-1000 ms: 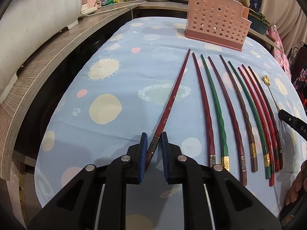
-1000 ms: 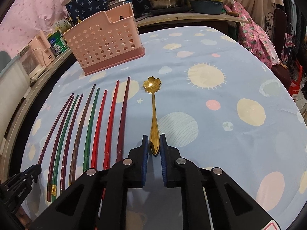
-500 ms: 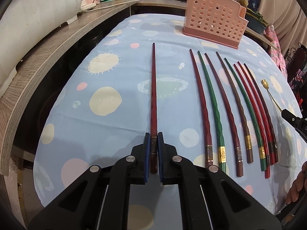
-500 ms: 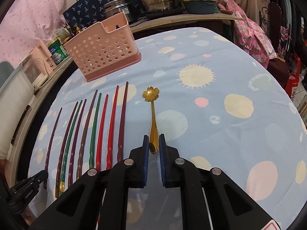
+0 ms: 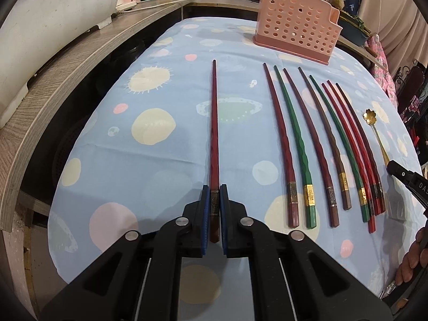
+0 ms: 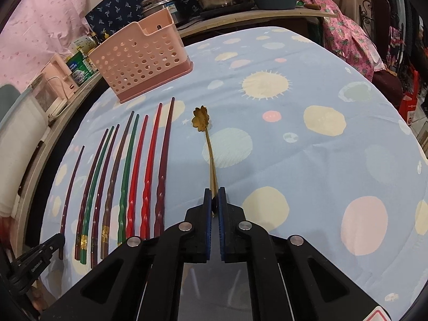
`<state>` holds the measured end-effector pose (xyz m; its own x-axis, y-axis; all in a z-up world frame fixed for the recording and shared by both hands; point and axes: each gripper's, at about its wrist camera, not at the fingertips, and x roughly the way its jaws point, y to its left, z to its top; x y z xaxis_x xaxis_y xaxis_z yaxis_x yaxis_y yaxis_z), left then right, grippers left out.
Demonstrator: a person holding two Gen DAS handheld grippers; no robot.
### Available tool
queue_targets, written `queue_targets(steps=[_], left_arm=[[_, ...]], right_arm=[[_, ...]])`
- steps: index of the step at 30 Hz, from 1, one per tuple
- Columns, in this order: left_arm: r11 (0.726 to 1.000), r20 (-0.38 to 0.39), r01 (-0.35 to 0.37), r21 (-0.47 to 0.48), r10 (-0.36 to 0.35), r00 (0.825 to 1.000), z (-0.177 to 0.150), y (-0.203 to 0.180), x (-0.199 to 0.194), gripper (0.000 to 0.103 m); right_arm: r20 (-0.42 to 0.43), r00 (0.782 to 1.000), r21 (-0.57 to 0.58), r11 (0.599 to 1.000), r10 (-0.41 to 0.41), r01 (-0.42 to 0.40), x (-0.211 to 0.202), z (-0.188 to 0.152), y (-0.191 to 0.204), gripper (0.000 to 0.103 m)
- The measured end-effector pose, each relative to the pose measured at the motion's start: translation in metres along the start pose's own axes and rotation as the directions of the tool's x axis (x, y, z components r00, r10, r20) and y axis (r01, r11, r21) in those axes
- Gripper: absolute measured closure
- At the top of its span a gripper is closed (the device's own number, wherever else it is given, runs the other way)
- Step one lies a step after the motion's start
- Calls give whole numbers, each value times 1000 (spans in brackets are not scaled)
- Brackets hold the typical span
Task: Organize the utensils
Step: 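Lift the dark red chopstick with the left tool toward the pink holder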
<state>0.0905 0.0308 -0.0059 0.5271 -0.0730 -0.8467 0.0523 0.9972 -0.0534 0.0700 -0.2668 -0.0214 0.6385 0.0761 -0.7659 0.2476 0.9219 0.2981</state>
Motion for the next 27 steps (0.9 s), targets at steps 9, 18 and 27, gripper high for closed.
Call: queue_targets(steps=[9,18,27], left_arm=[[1000,6,11,9,-11,1000,-7,-1,-7,96],[1000,65,27,8,-27,998,1,4,-37,96],[999,208,43,-6,-41,977,56,10,-85,96]], right_arm=[[22,1000,-20,1000,-5,5,-14,-9,2,101],[99,995,-30,1000,7,-4,-52,4,6,101],[215,976,-51,998,33,-22,-90,54,13,101]])
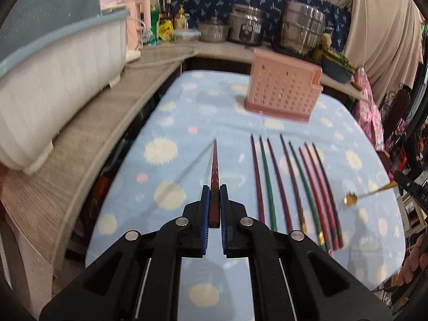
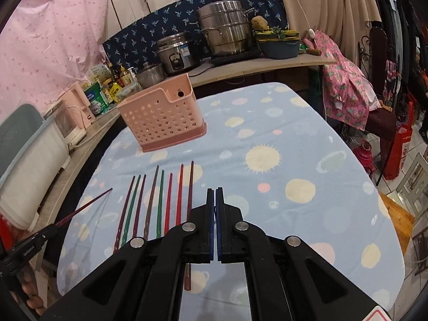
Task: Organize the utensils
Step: 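Lift the dark red chopstick with the left tool toward the pink holder, then lower the chopstick into the pink holder and open the left tool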
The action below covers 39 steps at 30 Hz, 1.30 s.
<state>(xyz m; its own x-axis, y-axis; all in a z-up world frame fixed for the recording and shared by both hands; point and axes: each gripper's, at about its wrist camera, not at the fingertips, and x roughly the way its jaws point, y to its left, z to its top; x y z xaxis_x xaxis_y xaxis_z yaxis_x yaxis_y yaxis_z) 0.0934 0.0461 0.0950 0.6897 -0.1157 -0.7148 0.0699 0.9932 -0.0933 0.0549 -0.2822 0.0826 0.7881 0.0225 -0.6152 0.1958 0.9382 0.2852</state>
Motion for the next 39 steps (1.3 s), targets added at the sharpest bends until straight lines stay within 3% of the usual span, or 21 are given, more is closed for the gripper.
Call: queue_targets(steps=[6,13,18,21,30,32,39], left_arm=[[1000,88,12,-13,-11,996,60,0,-10,96],[1000,190,3,-22,1,982,137,-9,-10,96],[999,241,37,-36,-28,970,184,-17,-14,96],[996,297,80,-46,-63,953,217,-24,-24,96],[989,472,139,-40,-104,875,293,-54,-34,96],[990,473,138,-39,-103,875,302,-61,-23,96],[991,426,127,-42,-97,900,312,-73,26,96]], right_arm=[[40,999,3,1000,28,-28,4,34,4,101],[76,995,13,998,63,-65,20,82,12,101],[103,990,17,995,95,-97,35,122,21,101],[127,988,3,996,92,-94,44,146,30,101],[141,984,-2,994,113,-114,92,209,49,101],[135,985,-8,994,112,-112,104,217,53,101],[90,990,-18,994,106,-105,146,224,59,101]])
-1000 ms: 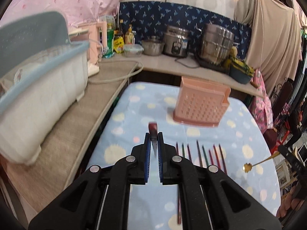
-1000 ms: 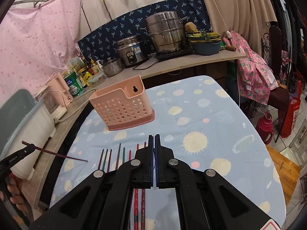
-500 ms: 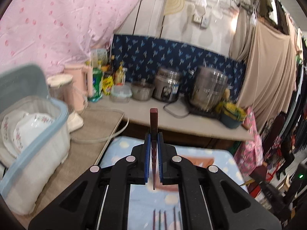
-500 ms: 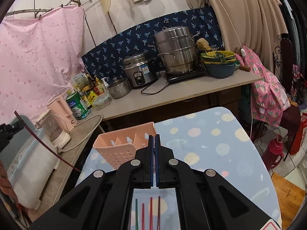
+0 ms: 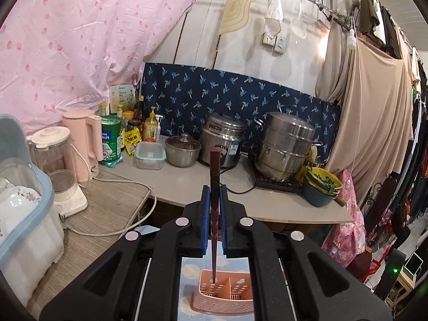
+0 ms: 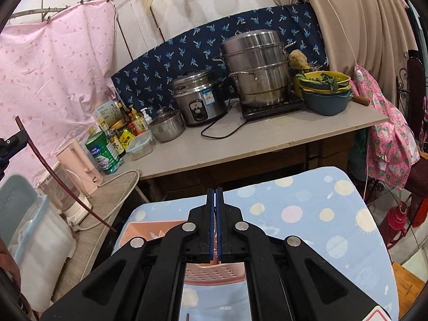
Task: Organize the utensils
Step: 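Lower the chopstick into the pink holder and open the left tool, then grasp a dark brown chopstick with the right tool while the left tool returns to the chopsticks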
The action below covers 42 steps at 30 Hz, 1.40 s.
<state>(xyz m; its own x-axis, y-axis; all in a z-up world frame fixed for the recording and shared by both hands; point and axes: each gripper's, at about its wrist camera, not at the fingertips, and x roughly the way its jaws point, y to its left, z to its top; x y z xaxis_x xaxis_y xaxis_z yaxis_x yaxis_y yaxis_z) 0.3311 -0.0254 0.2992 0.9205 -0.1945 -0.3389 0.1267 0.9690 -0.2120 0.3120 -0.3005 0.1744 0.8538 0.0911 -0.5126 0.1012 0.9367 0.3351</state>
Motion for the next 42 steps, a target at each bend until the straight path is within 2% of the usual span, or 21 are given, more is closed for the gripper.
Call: queue_targets(steps=[11,18,20,22,24,26,32,39,42], left_arm=[[1000,-120,-25,-3,24,993,-45,10,52,96],[999,-165,-42,-19,38,986,-64,20,64,96],[999,-166,-49,-17,45,985,-67,22,62,95],[998,-172,-56,-15,52,984,-69,25,60,87],[998,-171,-58,-18,54,984,-71,27,56,72],[998,-163,-65,-11,63,985,-73,29,49,68],[997,-169,-77,24,80,982,-86,32,28,66],[994,-209,-94,56,103,972,-113,37,0,66],[992,-223,-102,77,117,968,-129,38,-12,66]], right_arm=[[-84,996,2,1000,-11,11,42,-25,-8,101],[-72,997,-7,1000,-20,19,42,-30,-7,99],[-70,997,-5,1000,-15,15,40,-31,-8,97],[-67,998,1,1000,-13,13,36,-31,-9,97],[-62,998,2,1000,-8,9,30,-32,-8,96],[-55,998,6,1000,-3,3,23,-34,-7,95],[-46,999,16,1000,13,-12,-1,-46,-7,85],[-55,998,9,1000,22,-21,-33,-71,-3,83],[-53,998,-5,1000,18,-19,-49,-87,-1,76]])
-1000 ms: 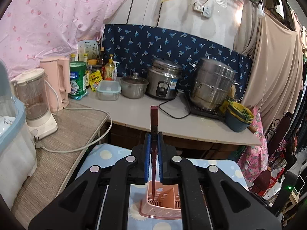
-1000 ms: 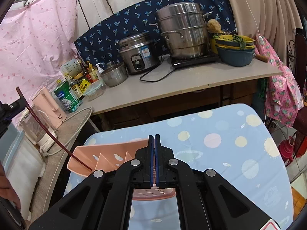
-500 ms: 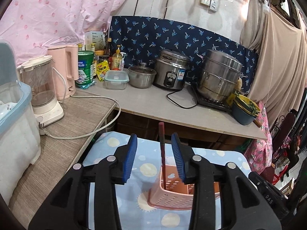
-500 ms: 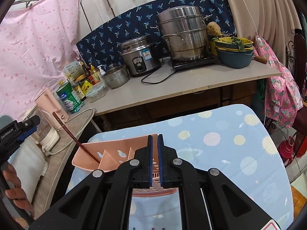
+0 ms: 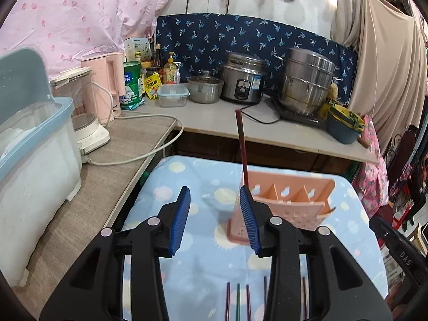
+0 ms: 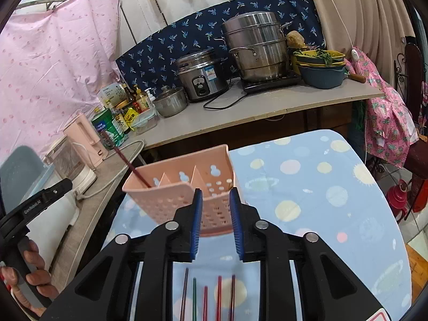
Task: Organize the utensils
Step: 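Grasp a dark brown chopstick with the right tool while the left tool returns to the chopsticks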
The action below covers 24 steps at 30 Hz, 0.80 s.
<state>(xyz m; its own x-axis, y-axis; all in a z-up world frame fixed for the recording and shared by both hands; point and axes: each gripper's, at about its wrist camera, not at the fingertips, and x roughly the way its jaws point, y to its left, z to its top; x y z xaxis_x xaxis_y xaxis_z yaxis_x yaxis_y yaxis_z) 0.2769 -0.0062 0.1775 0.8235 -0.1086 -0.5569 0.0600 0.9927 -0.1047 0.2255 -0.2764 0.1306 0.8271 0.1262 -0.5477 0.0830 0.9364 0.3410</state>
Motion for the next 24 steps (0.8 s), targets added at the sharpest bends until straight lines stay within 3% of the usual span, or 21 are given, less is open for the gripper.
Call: queue_targets(steps=[13,24], left_arm=[[993,-60,-85,86,90,994,-79,0,-31,66],[992,-151,-87,89,99,984,-131,8,-42,66]], right_arm=[[-36,998,-69,997,-45,42,-44,-68,13,73],[-78,994,-71,995,-78,72,-65,-117,9,73]])
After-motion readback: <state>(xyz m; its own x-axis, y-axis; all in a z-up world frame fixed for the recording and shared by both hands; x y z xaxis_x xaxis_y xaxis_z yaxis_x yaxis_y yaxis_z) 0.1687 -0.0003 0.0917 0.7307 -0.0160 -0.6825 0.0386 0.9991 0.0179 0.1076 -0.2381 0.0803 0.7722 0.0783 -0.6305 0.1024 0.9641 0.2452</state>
